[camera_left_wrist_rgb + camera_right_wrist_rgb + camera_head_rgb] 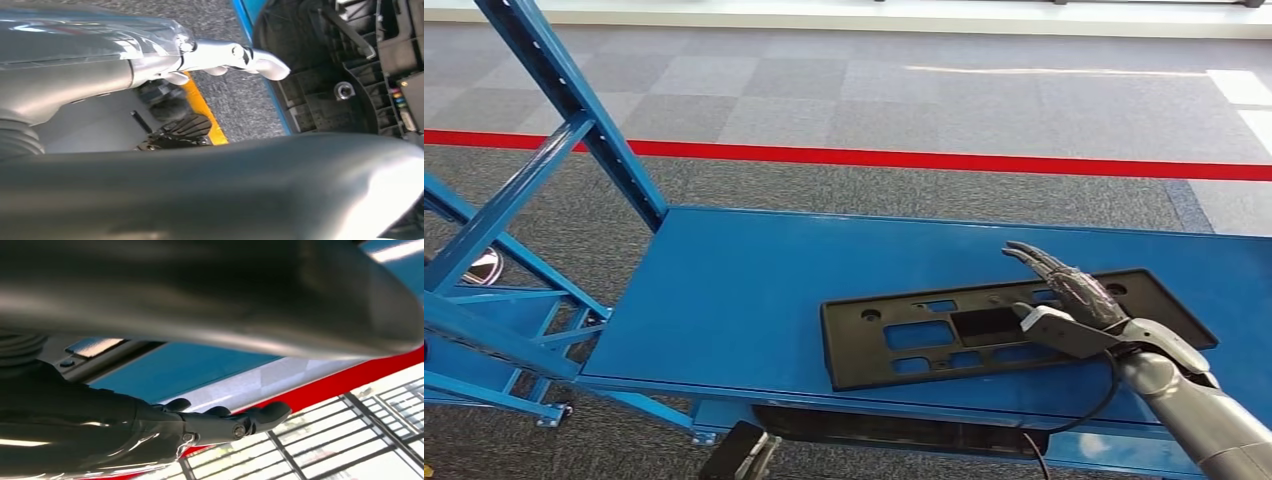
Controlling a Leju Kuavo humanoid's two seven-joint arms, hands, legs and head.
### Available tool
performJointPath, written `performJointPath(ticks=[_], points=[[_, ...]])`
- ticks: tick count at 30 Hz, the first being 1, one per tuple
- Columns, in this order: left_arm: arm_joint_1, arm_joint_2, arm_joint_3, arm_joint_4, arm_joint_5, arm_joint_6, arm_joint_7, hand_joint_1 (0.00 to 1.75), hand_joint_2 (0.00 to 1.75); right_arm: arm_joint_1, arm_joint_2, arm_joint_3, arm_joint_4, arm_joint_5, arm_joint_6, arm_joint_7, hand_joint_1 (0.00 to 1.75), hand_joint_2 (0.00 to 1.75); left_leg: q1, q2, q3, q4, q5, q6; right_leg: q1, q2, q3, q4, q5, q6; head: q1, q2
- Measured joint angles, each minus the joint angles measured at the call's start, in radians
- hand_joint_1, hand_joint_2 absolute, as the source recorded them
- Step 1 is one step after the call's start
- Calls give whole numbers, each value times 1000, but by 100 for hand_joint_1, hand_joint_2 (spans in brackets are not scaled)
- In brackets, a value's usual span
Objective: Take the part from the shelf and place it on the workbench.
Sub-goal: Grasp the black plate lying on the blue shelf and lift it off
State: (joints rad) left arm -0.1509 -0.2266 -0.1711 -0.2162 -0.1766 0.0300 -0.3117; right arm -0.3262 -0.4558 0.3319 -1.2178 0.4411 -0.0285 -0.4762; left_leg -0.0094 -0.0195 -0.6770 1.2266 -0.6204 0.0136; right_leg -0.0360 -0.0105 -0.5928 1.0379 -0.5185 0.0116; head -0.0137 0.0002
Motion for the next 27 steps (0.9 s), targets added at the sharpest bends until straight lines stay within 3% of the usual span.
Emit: performJointPath(ticks=[2, 3, 5, 7, 10, 12, 19, 23, 27], points=[[1, 0, 1, 0, 0, -1, 0, 0, 0, 13, 8, -22, -9, -56, 36, -2, 0, 0, 9, 6, -55, 94, -22, -8, -1, -5, 2, 0, -3, 0, 0, 0], [1, 0, 1, 0, 0, -2, 0, 0, 0, 19, 12, -33, -16, -79, 52, -4, 0, 0, 12, 8, -57, 88, -4, -10, -2, -6, 5, 0, -6, 2, 0, 0], [1, 0, 1, 0, 0, -4, 0, 0, 0, 29, 14, -57, -35, -111, 77, -7, 0, 0, 14, 12, -8, -28, 72, -7, -4, -8, 14, 0, -12, 8, 0, 0], [1, 0, 1, 0, -1, -6, 0, 0, 0, 41, 5, -85, -64, -123, 101, -7, 0, 0, 10, 15, 46, -143, 119, 2, -3, -8, 21, 0, -19, 19, 0, 0], [3, -4, 7, 0, 2, -9, 0, 0, 0, 92, -56, -135, -145, -124, 140, -8, 0, 0, 7, 11, 64, -179, 115, 6, -2, -13, 24, 0, -27, 24, 0, 0], [6, -5, 14, 0, 7, -9, -1, 0, 0, 145, -118, -188, -225, -129, 165, -8, 0, 0, 6, 6, 65, -180, 112, 5, -3, -18, 32, -7, -28, 23, 0, 0], [11, -5, 35, 0, 24, -4, -5, 0, 0, 301, -296, -433, -525, -153, 247, 9, 0, 0, 3, 7, 68, -180, 105, 18, -5, -17, 43, -26, -24, 36, 0, 0], [14, -5, 46, 0, 32, -2, -12, 0, 0, 370, -362, -540, -659, -162, 272, 28, 0, 0, 2, 6, 69, -180, 105, 18, -5, -18, 44, -27, -24, 41, 0, 0], [15, -5, 54, 0, 38, -1, -17, 0, 0, 462, -389, -633, -763, -148, 285, 34, 0, 0, 3, 6, 71, -180, 105, 18, -4, -18, 45, -27, -25, 42, 0, 0]])
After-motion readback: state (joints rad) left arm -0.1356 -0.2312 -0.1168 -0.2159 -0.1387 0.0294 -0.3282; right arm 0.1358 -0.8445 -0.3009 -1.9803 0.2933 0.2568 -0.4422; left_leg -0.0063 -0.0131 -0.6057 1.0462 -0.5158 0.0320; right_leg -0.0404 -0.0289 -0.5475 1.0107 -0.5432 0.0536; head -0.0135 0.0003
